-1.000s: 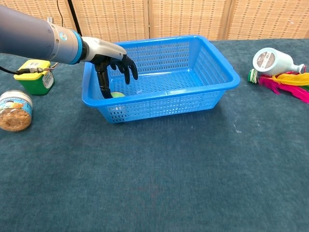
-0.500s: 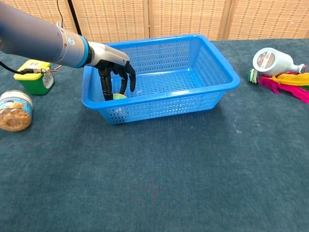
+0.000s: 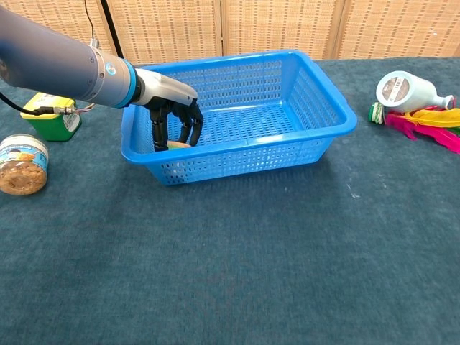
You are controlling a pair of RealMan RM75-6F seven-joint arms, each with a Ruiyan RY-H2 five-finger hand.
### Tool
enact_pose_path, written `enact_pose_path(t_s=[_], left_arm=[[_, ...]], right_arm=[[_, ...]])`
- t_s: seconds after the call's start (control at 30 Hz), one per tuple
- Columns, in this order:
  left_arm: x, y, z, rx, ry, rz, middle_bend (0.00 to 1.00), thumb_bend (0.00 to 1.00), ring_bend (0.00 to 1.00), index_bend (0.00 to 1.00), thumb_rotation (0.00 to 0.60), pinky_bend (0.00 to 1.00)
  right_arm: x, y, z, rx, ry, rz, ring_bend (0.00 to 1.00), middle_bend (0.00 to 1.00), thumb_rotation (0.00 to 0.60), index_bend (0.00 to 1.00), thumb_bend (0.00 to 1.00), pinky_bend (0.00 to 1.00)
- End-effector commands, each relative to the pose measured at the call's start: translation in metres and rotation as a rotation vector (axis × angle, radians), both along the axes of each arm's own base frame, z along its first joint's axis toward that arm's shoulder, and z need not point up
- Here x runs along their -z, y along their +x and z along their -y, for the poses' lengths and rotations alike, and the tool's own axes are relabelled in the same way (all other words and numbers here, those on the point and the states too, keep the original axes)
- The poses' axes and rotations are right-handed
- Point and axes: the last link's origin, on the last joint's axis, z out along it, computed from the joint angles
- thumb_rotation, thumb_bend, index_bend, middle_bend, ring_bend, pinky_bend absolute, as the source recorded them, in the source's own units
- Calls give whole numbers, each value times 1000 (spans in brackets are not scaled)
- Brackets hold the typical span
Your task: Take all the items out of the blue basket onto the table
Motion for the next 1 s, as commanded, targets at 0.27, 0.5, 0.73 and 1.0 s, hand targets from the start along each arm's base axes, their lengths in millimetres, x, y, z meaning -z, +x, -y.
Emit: enact_pose_path(t_s=[0.27,0.5,0.73,1.0], left_arm=[[-2,6,-1,34,36,20,656,503,212,720,600,85],[-15,15,-3,65,85,68,656,503,213,720,600,85],[-33,21,-4,89,126,94,659,503,216,723,600,85],[-60,24,-4,90,175,142,659,503,218,723,600,85]], right_arm=[[-1,0,0,-2,-8,8,0,0,600,0,0,0],[-2,0,0,-3,-7,14,0,0,600,0,0,0],[-1,1,-1,-6,-5,18,0,0,600,0,0,0],[-1,2,-2,-12,0,19,0,0,600,0,0,0]])
